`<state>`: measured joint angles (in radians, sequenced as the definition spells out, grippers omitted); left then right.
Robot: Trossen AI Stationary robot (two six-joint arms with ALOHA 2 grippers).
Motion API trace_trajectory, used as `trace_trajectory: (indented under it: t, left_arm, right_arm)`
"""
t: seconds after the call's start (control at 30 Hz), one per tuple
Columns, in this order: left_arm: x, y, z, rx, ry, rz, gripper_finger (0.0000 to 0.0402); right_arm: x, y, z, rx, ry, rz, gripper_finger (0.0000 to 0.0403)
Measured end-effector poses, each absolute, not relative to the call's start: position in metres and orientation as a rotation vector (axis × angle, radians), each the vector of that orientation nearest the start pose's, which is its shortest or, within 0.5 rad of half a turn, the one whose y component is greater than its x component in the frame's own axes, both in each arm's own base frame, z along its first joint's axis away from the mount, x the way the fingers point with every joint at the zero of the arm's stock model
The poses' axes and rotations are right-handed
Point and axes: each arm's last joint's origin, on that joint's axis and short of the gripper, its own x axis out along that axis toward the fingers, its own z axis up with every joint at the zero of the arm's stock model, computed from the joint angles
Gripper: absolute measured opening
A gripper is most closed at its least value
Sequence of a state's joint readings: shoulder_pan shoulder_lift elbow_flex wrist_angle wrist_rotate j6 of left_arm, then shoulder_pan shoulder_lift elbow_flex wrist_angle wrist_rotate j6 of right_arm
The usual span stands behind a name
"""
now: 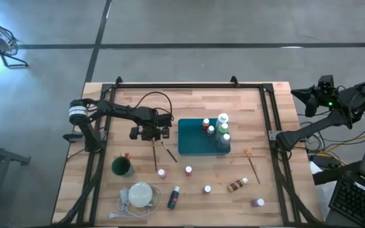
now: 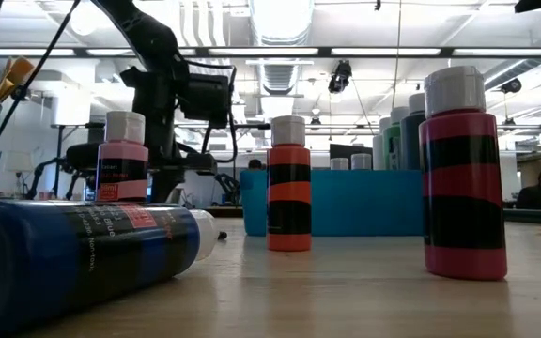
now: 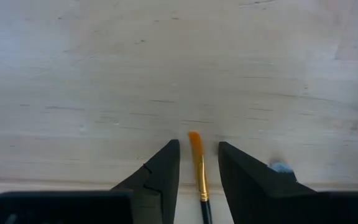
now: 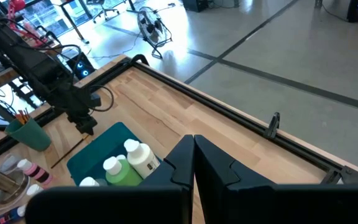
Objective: Pick & Place Paint Supplies
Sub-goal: Put the gold paintbrush into the green cup
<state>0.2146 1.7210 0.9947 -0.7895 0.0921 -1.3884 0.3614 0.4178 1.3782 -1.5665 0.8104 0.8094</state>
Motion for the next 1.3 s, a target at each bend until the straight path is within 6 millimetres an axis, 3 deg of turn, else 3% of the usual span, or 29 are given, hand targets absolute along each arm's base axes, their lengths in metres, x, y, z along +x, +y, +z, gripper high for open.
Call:
trace_trajectory:
  t: [0.73, 1.3]
  left_arm:
    - [0.282, 0.0587, 0.1494, -1.322, 1.194, 1.142, 0.0007]
    - [0.282, 0.0587, 0.1502, -1.33, 1.185, 1.144, 0.0002]
  right_arm:
    - [-0.0469, -0.0402, 0.3958, 0.441, 0.298, -0.602, 0.0008]
    - [-0.0469, -0.0401, 0.3958, 0.441, 0.298, -0.602, 0.0008]
